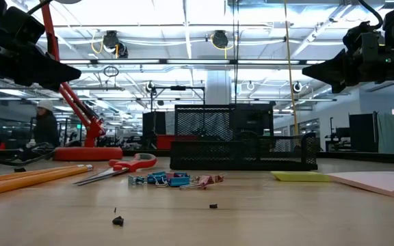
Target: Pick and place office supplies into organizer
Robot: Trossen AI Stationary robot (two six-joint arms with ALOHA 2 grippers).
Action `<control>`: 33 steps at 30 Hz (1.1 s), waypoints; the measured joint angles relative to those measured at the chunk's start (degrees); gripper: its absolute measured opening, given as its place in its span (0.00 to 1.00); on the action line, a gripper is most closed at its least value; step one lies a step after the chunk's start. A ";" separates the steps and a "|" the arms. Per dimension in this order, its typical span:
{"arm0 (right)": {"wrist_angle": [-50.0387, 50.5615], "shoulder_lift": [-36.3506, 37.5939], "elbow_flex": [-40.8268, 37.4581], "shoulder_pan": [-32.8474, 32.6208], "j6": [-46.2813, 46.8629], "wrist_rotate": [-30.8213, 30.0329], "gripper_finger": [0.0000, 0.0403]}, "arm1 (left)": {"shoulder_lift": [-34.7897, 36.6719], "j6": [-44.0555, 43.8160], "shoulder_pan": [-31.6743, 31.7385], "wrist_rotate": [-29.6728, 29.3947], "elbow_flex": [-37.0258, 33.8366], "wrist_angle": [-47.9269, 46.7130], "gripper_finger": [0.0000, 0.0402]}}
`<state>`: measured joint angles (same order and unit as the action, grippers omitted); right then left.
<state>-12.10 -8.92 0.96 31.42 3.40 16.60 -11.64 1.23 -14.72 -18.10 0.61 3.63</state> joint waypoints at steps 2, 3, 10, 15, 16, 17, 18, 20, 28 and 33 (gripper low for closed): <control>-0.02 0.01 -0.01 0.00 0.00 0.00 0.00 | -0.02 0.00 0.01 0.01 0.00 0.00 0.08; -0.02 0.00 -0.01 0.00 0.00 0.00 0.00 | -0.01 0.00 0.00 0.02 0.01 -0.01 0.08; -0.02 0.00 0.00 -0.01 1.26 0.01 0.00 | 0.00 0.00 -0.01 0.01 0.00 0.01 0.08; -0.02 -0.01 -0.01 -0.02 5.54 0.02 0.00 | -0.02 -0.01 0.02 -0.01 -0.03 0.55 0.08; -0.02 0.01 0.01 0.00 6.36 0.02 0.00 | -0.02 0.00 0.01 -0.01 -0.03 0.86 0.08; -0.02 0.01 -0.01 0.00 6.97 0.02 0.00 | 0.00 0.00 -0.01 -0.01 -0.03 1.08 0.08; -0.02 -0.01 0.00 -0.01 7.47 0.02 0.00 | 0.00 -0.02 -0.01 -0.01 -0.03 1.12 0.08; -0.02 0.00 0.01 0.00 7.95 0.02 0.00 | 0.00 -0.17 0.01 -0.01 -0.03 1.18 0.08; -0.02 0.00 -0.01 -0.01 7.93 0.02 0.00 | 0.00 -1.43 0.01 -0.01 -0.03 1.25 0.08; -0.23 -0.01 0.00 -0.02 7.89 -0.04 0.00 | -0.03 -0.53 0.01 -0.38 -0.03 5.59 0.08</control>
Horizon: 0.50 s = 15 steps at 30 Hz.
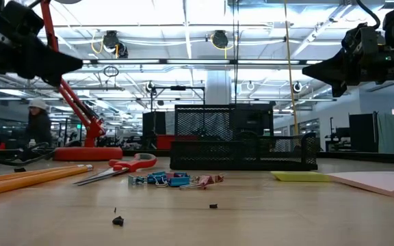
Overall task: Pick and place office supplies into organizer
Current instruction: Put the pink sticky note into the black desk organizer
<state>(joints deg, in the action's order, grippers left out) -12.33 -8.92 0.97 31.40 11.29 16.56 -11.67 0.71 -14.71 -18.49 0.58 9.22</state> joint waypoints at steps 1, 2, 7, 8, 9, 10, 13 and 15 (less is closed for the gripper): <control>-0.07 0.02 0.01 0.01 -0.21 -0.03 0.00 | -0.04 -0.23 0.01 1.18 0.00 0.54 0.08; -0.13 0.00 -0.01 0.02 -0.43 -0.03 0.00 | -0.18 -0.19 -0.03 2.72 0.00 0.89 0.08; -2.50 -0.01 0.00 0.00 -0.76 0.19 0.01 | -0.77 2.80 -0.06 6.54 0.00 2.79 0.08; -3.24 -0.01 0.00 0.00 -0.93 0.19 0.01 | -0.77 3.58 -0.06 6.52 0.00 3.83 0.08; -4.04 -0.02 0.06 0.00 -1.13 0.13 0.02 | -0.75 4.42 -0.06 6.52 0.00 4.87 0.08; -4.82 -0.03 0.20 0.00 -1.29 0.10 0.03 | -0.75 5.04 -0.06 6.52 0.00 5.96 0.08; -4.48 -0.06 1.52 -0.44 -1.49 0.14 0.08 | -0.75 6.81 -0.06 7.10 0.00 9.82 0.08; -4.58 -0.25 2.58 -1.78 -1.54 0.78 0.13 | -0.77 8.62 -0.06 8.69 0.00 12.29 0.08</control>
<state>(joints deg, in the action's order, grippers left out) -16.91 -9.17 3.54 29.62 9.75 17.34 -12.45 9.33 -14.76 -9.79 0.58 21.51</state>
